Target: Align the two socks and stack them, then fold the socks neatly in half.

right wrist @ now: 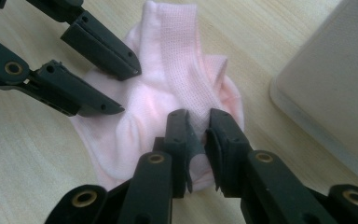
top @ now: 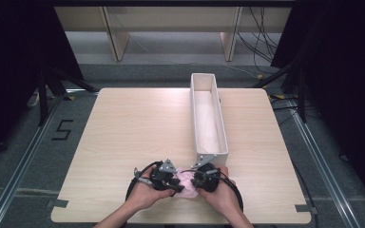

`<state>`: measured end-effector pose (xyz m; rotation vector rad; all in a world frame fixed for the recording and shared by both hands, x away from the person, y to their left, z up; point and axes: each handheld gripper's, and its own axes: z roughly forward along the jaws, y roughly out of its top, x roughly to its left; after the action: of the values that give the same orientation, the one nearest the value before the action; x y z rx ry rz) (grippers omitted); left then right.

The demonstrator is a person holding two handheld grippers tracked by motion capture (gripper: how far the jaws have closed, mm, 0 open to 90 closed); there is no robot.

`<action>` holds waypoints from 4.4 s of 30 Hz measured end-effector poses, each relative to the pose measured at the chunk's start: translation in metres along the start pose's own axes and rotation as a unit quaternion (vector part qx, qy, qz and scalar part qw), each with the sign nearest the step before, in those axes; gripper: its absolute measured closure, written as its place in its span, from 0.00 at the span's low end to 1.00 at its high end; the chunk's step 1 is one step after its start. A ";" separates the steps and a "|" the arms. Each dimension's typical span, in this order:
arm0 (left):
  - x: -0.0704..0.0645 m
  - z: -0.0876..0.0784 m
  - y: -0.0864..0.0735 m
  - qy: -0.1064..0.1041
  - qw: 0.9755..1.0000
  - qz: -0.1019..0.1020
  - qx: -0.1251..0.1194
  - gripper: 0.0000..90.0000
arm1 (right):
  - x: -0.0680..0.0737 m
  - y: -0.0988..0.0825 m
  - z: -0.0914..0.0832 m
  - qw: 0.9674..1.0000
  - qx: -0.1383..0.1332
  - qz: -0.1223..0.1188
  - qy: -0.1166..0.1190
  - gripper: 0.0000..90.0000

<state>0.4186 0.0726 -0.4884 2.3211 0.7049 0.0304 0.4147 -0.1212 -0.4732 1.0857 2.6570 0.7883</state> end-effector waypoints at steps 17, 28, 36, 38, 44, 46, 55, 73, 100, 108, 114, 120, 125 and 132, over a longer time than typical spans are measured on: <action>-0.003 -0.005 -0.007 0.000 1.000 -0.018 -0.009 0.74 | 0.005 -0.001 0.001 1.000 -0.004 0.013 0.017 0.85; 0.009 -0.050 -0.027 0.046 0.993 -0.070 -0.081 0.37 | -0.004 -0.015 -0.040 0.996 -0.077 0.044 0.008 0.71; 0.020 -0.062 -0.043 0.055 0.983 -0.127 -0.124 0.30 | -0.016 -0.037 -0.040 0.995 -0.067 0.076 0.005 0.64; 0.021 -0.061 -0.045 0.051 0.981 -0.132 -0.133 0.30 | -0.018 -0.040 -0.038 0.995 -0.067 0.078 0.008 0.62; 0.018 -0.058 -0.046 0.040 0.979 -0.140 -0.141 0.29 | -0.015 -0.040 -0.036 0.994 -0.068 0.081 0.013 0.60; 0.017 -0.058 -0.046 0.045 0.979 -0.139 -0.140 0.30 | -0.014 -0.040 -0.035 0.994 -0.075 0.080 0.007 0.60; 0.014 -0.054 -0.045 0.043 0.980 -0.143 -0.132 0.33 | -0.011 -0.037 -0.040 0.994 -0.072 0.076 0.009 0.60; 0.007 -0.028 -0.043 0.059 0.980 -0.170 -0.089 0.32 | -0.012 -0.021 -0.027 0.995 -0.056 0.075 0.016 0.59; 0.003 -0.003 -0.023 0.058 0.985 -0.142 -0.081 0.44 | -0.013 -0.011 -0.011 0.994 -0.036 0.103 0.025 0.58; -0.001 -0.002 -0.023 0.080 0.989 -0.107 -0.071 0.55 | -0.013 -0.010 -0.001 0.995 -0.026 0.093 0.023 0.58; -0.003 -0.001 -0.023 0.083 0.988 -0.112 -0.074 0.64 | -0.012 -0.010 0.003 0.995 -0.023 0.091 0.020 0.59; -0.003 0.000 -0.025 0.075 0.986 -0.118 -0.085 0.75 | -0.010 -0.010 0.003 0.996 -0.020 0.090 0.020 0.60; 0.001 -0.002 -0.025 0.060 0.986 -0.129 -0.083 0.84 | -0.009 -0.011 0.004 0.996 -0.019 0.086 0.020 0.61; 0.001 -0.005 -0.023 0.057 0.986 -0.126 -0.090 0.88 | -0.008 -0.011 0.005 0.996 -0.014 0.089 0.018 0.62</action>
<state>0.4076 0.0906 -0.4993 2.0557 1.0065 0.1075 0.4154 -0.1309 -0.4831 1.3283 2.5968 0.8817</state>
